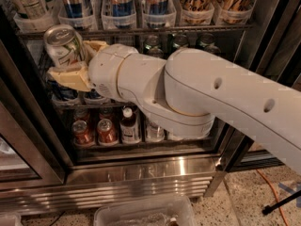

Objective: Pick 7up can from top shelf of fridge

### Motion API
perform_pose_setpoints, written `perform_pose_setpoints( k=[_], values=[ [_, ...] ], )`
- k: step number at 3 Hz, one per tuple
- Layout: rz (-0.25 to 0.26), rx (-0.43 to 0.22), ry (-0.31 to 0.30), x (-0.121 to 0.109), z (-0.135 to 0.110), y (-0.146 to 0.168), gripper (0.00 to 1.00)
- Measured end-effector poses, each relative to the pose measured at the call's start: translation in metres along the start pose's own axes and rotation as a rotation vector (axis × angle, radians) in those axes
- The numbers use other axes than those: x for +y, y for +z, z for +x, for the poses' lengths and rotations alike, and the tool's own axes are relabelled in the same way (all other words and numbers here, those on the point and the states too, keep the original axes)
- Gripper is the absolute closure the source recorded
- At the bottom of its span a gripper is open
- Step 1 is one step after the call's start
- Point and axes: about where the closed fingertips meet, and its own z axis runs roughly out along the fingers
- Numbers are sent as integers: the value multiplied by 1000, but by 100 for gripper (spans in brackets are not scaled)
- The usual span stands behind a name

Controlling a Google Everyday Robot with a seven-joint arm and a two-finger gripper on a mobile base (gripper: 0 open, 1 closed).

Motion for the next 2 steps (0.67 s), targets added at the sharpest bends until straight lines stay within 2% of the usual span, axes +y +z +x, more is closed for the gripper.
perform_pose_setpoints(
  k=[1, 2],
  values=[
    [-8, 69, -2, -1, 25, -13, 100],
    [-13, 129, 11, -2, 53, -40, 100]
  ],
)
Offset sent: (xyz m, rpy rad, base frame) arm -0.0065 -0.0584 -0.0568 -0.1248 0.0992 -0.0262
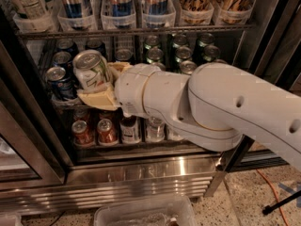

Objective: Pick 7up can from top shelf of fridge

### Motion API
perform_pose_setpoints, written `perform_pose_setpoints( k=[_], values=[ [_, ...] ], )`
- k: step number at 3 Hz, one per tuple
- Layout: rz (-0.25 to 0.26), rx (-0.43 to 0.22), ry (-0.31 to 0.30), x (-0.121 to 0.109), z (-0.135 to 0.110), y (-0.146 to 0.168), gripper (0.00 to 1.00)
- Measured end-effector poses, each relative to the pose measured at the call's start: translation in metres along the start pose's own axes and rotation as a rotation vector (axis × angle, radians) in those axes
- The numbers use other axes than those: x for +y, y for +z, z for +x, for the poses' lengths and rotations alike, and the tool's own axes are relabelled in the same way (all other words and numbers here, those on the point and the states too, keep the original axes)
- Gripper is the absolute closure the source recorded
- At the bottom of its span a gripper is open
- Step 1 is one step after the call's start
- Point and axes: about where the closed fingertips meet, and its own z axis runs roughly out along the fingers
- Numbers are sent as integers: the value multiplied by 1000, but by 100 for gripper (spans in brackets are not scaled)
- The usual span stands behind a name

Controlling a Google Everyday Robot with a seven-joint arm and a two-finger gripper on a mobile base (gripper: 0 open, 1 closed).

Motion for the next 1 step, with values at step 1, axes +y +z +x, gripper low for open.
perform_pose_setpoints(
  k=[1],
  values=[
    [0, 0, 0, 0, 0, 0, 100]
  ],
)
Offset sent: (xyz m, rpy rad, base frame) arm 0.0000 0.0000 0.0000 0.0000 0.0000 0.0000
